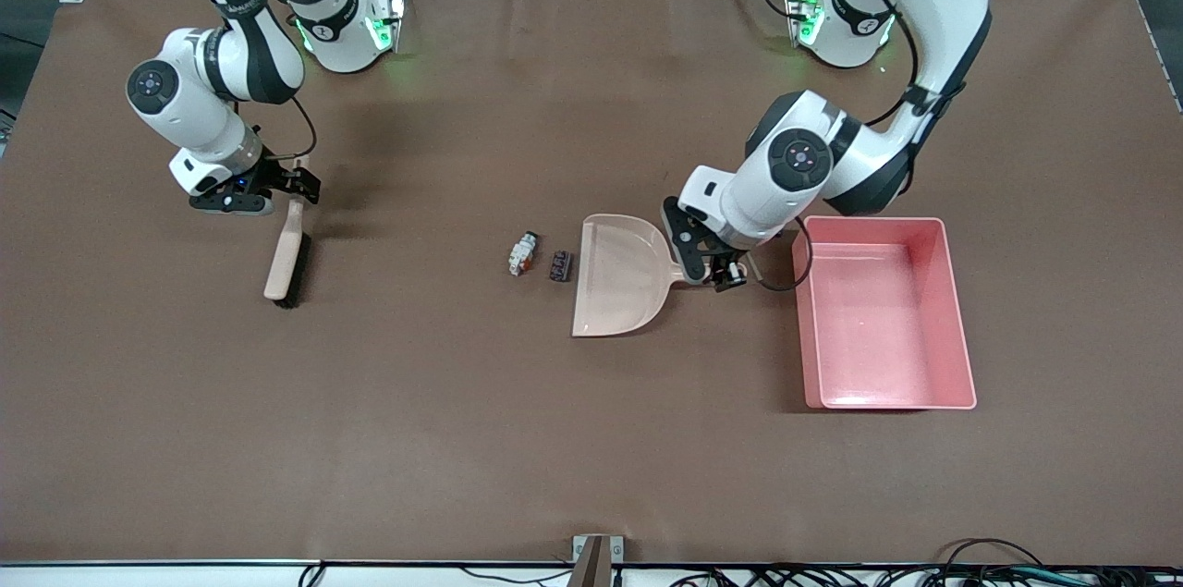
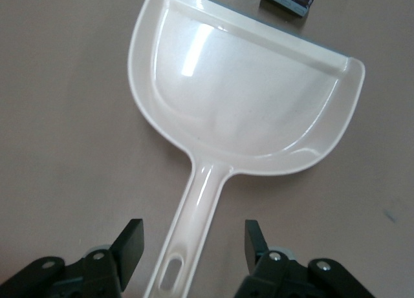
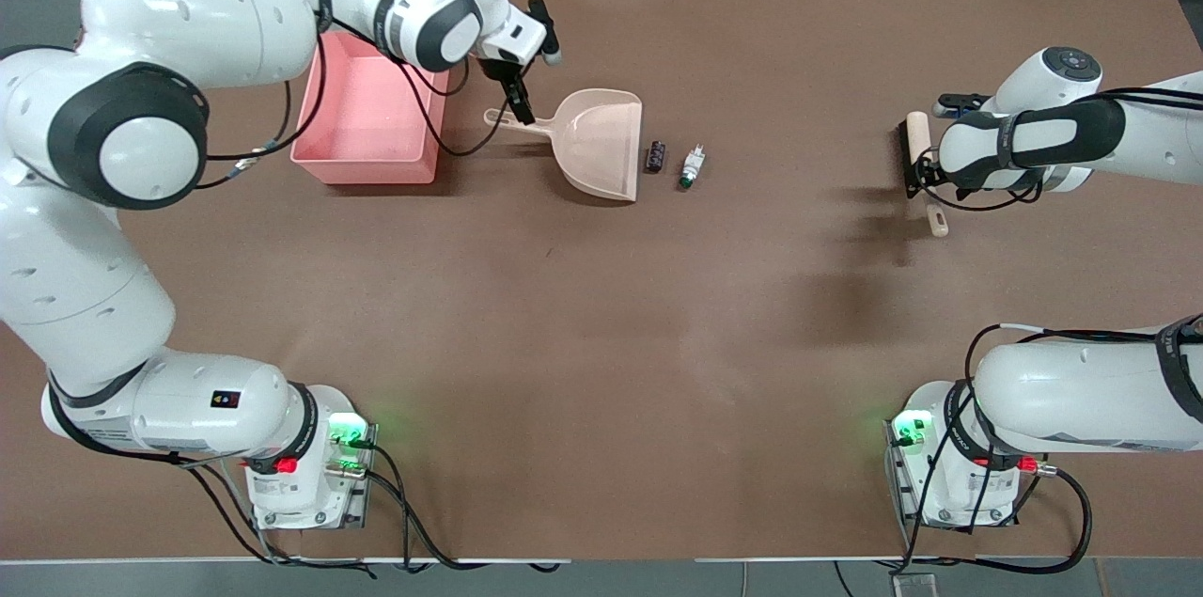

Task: Clean e-waste and dump in bin
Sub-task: 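Reach the left gripper to the dustpan handle while the right gripper reaches the brush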

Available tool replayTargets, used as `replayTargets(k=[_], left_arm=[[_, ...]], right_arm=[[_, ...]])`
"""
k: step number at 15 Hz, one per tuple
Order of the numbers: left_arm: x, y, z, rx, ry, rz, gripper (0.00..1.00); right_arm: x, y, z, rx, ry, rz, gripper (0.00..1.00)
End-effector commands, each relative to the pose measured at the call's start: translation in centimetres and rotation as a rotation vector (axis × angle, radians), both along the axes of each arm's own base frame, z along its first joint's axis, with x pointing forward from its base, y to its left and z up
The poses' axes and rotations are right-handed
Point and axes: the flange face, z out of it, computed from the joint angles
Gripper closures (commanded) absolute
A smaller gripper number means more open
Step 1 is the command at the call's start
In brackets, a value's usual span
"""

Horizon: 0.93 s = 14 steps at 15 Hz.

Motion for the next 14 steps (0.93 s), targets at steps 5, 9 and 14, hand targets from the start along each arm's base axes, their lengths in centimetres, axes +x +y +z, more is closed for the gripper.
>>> replayTargets(k=[5, 9, 14], left_arm=[[-0.8, -2.8, -3.6, 0.005, -0.045, -0.135, 0.31], [-1.1, -2.8, -5.0, 0.038, -0.051, -0.182, 0.31], [-1.5, -3.3, -6.2, 0.046, -0.045, -0.207, 0.44]], right_arm=[[-0.6, 0.1, -0.3, 0.001, 0.003, 0.008, 0.38], [-0.5, 0.1, -0.7, 0.001, 0.003, 0.008, 0.50], [-0.6, 0.1, -0.9, 0.002, 0.009, 0.008, 0.75]])
